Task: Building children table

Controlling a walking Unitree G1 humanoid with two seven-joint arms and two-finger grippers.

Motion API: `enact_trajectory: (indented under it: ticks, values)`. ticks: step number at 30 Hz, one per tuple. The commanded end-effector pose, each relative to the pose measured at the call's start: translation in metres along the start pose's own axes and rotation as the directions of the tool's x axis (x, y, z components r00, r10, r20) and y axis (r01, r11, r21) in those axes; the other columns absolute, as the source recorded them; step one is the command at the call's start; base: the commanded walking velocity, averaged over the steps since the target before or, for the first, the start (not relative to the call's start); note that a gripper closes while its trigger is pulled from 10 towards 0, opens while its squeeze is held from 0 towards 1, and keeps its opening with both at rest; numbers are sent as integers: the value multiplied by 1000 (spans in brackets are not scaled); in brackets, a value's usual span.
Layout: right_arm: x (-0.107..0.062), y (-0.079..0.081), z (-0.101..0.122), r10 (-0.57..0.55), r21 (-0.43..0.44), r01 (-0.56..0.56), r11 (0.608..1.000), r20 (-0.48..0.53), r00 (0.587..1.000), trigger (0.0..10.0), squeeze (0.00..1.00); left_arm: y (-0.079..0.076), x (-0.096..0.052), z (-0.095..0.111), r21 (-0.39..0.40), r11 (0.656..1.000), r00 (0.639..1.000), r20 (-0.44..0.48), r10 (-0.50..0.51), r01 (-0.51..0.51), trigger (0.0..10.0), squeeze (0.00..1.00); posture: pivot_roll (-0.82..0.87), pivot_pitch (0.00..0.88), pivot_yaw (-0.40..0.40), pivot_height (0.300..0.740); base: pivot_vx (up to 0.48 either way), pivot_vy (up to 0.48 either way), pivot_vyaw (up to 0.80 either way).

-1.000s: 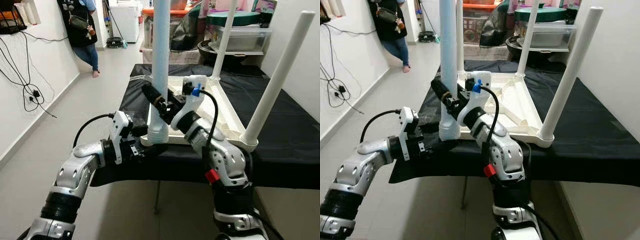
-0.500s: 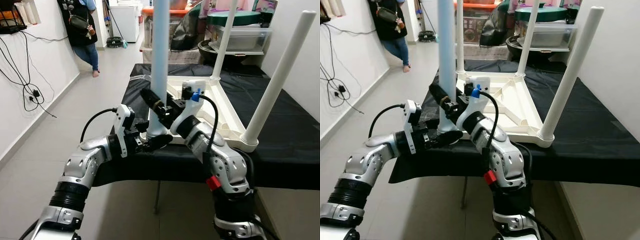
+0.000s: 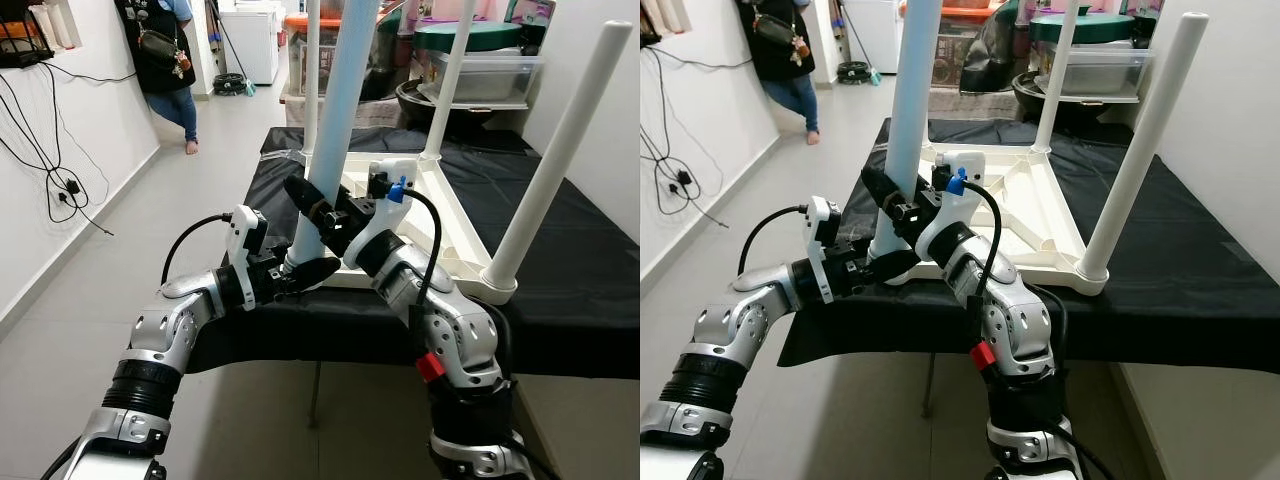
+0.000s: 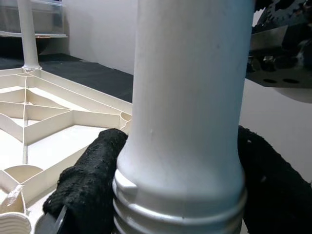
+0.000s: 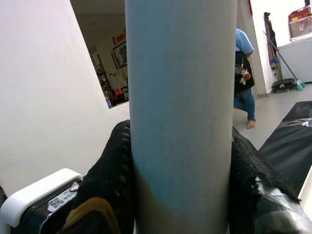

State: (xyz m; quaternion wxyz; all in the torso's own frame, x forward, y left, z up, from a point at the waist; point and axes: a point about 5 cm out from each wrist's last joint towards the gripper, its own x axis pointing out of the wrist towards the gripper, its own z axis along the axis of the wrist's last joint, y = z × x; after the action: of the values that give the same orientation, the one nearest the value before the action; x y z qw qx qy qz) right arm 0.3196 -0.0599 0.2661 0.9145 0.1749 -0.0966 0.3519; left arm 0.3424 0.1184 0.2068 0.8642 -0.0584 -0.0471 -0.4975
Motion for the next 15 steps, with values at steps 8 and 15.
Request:
enact_trajectory:
  ticks: [8,15]
  values:
    - [-3,-1,-6,3,31,-1,1000,-75,997,10000,1000,7,-20,-9,170,985,988,-149,44,-18,10000,0,36,0,-48,740,0,0,0]
    - [-4,-2,-3,35,68,-29,997,-89,995,10000,0,4,-31,-13,287,956,969,-248,9,65,10000,0,40,0,-53,740,0,0,0]
